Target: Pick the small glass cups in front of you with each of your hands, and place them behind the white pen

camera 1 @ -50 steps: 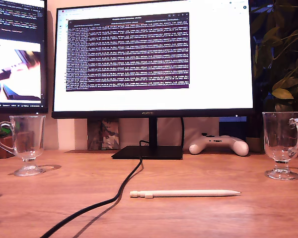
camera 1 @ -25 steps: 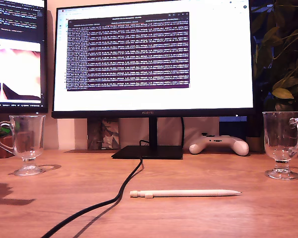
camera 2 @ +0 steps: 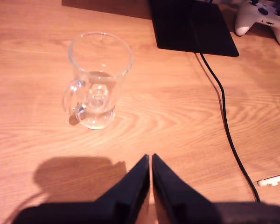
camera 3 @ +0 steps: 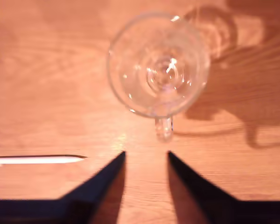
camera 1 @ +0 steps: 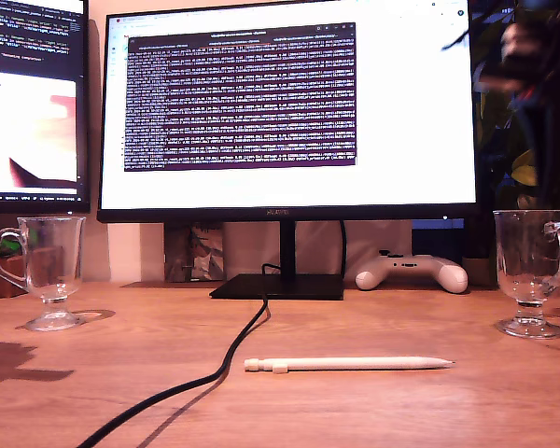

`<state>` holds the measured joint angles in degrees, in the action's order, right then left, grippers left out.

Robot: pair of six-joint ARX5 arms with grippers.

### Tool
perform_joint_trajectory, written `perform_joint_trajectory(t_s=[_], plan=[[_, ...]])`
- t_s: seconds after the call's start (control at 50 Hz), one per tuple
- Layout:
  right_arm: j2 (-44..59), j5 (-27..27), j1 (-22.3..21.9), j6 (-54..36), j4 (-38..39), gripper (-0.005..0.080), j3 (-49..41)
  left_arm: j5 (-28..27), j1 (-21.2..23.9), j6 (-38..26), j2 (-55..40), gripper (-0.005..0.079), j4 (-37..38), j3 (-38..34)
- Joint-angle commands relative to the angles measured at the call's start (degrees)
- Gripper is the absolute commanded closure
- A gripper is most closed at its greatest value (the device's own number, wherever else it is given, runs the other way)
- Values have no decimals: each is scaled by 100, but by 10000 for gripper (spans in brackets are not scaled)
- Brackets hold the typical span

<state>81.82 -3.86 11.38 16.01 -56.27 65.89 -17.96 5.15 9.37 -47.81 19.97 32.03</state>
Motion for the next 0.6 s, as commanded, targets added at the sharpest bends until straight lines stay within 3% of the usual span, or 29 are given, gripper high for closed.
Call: perform_joint_trajectory(t_s=[0.0,0.24,0.46,0.58], plan=[[107,76,24,-105,28,464,48,-4,11,-48,-17,761,-94,68],[337,446,24,-136,151,473,52,-4,11,-50,-17,761,-138,68],[509,420,24,-199,354,594,52,-2,11,-68,-17,761,-205,68],[697,404,24,-254,326,595,52,0,11,-90,-17,761,-210,68]])
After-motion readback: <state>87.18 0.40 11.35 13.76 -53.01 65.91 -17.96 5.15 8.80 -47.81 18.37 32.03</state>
